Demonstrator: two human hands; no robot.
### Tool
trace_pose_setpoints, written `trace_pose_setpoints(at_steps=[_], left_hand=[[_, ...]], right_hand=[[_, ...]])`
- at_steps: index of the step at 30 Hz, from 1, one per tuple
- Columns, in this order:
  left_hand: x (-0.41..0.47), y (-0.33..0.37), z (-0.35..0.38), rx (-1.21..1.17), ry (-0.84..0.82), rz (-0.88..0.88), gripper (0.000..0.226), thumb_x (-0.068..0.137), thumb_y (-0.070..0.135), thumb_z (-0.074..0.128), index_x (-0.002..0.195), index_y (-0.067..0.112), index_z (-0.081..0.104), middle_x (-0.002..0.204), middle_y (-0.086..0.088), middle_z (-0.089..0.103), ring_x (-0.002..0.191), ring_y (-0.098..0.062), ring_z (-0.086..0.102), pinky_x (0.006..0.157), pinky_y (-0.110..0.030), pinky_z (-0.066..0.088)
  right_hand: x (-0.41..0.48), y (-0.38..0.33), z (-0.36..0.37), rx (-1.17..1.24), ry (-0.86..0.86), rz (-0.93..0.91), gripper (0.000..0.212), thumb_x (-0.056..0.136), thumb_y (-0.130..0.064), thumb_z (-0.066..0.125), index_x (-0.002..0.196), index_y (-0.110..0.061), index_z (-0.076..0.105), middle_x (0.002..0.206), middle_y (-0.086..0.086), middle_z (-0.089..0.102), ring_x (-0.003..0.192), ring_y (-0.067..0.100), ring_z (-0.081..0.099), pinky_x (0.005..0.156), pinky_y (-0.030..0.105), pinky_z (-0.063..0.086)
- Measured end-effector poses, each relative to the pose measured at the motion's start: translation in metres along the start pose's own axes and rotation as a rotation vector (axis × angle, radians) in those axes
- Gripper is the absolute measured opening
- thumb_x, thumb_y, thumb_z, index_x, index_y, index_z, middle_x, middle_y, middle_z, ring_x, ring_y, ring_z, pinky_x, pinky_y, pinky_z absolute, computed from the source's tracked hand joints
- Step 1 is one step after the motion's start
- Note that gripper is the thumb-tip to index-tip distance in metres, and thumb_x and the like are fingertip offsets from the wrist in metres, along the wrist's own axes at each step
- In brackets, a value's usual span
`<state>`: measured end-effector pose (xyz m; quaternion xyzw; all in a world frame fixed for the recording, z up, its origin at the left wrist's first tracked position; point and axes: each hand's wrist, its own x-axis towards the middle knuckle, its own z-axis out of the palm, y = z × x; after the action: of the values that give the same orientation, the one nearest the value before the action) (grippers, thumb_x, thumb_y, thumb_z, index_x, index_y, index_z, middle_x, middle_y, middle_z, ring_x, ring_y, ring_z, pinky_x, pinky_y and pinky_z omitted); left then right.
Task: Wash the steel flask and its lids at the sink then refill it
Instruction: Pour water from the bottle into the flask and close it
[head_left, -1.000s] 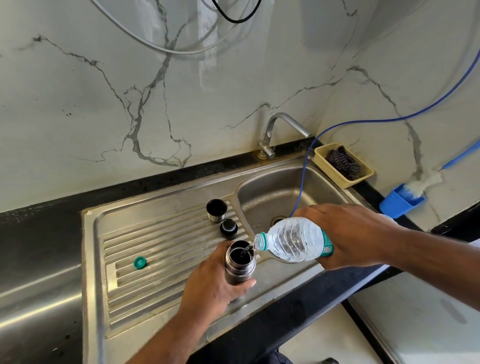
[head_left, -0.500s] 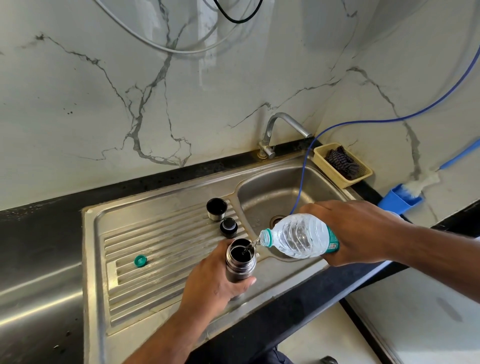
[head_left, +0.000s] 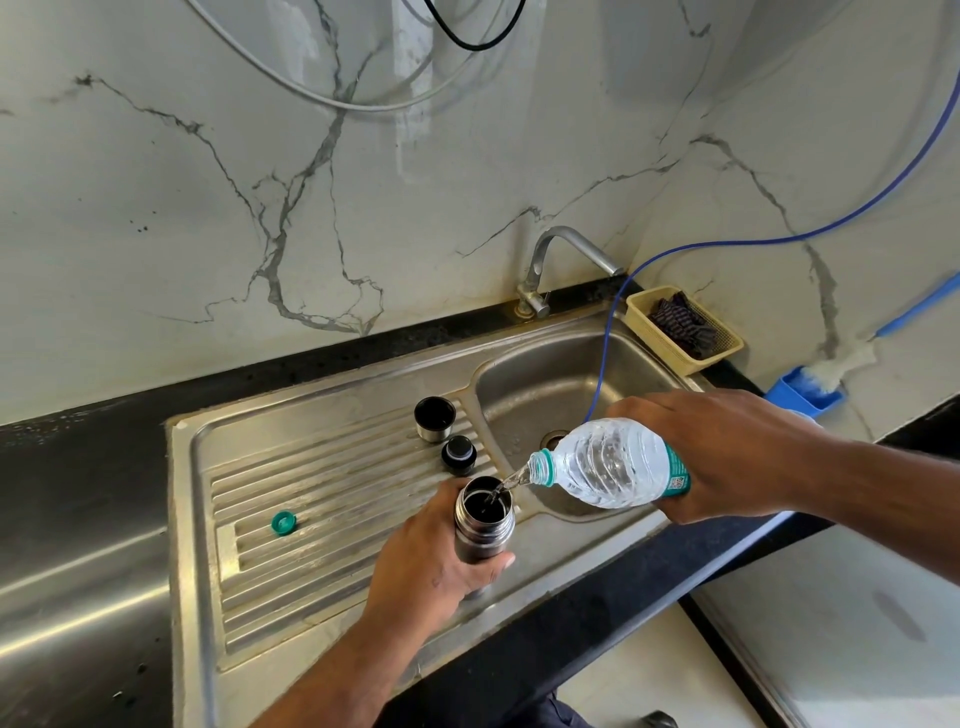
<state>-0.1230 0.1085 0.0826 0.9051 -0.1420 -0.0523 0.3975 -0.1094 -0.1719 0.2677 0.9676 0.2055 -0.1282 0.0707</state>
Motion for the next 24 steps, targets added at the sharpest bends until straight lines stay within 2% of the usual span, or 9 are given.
trace_pose_setpoints(at_steps=[6,12,20,24], left_hand=[[-0.0001,0.0002,-0.0005,0.004,0.0,0.001,0.068,0.067,0.067,0.08,0.122,0.047,0.044,0.107,0.026,0.067,0.094,0.005,0.064,0.078,-0.015,0.049],[-0.0001,0.0023,-0.0028,-0.007,-0.01,0.0,0.064,0.067,0.066,0.079,0.119,0.047,0.045,0.101,0.027,0.066,0.085,0.007,0.061,0.069,-0.005,0.039],[-0.0006,0.0048,-0.0044,0.002,-0.014,-0.008,0.066,0.067,0.065,0.081,0.121,0.044,0.048,0.102,0.027,0.066,0.082,0.009,0.058,0.067,-0.003,0.037],[-0.0006,0.0054,-0.0046,0.012,-0.016,-0.005,0.067,0.068,0.065,0.08,0.122,0.044,0.047,0.104,0.026,0.067,0.083,0.009,0.058,0.067,-0.003,0.037]], right_hand=[[-0.0003,-0.0005,-0.0023,-0.004,-0.008,0.002,0.092,0.077,-0.062,0.078,0.149,-0.043,0.025,0.134,-0.02,0.055,0.102,-0.005,0.043,0.087,0.014,0.035],[0.0,-0.0022,-0.0039,-0.03,-0.011,0.007,0.09,0.076,-0.062,0.077,0.147,-0.045,0.025,0.13,-0.022,0.055,0.099,-0.004,0.044,0.079,0.011,0.033],[0.0001,-0.0026,-0.006,-0.03,-0.031,0.012,0.092,0.077,-0.062,0.078,0.149,-0.044,0.024,0.132,-0.022,0.054,0.101,-0.005,0.043,0.078,0.009,0.031],[-0.0004,-0.0039,-0.0077,-0.041,-0.048,0.011,0.091,0.077,-0.063,0.077,0.149,-0.044,0.023,0.132,-0.024,0.053,0.1,-0.006,0.042,0.068,0.002,0.026]])
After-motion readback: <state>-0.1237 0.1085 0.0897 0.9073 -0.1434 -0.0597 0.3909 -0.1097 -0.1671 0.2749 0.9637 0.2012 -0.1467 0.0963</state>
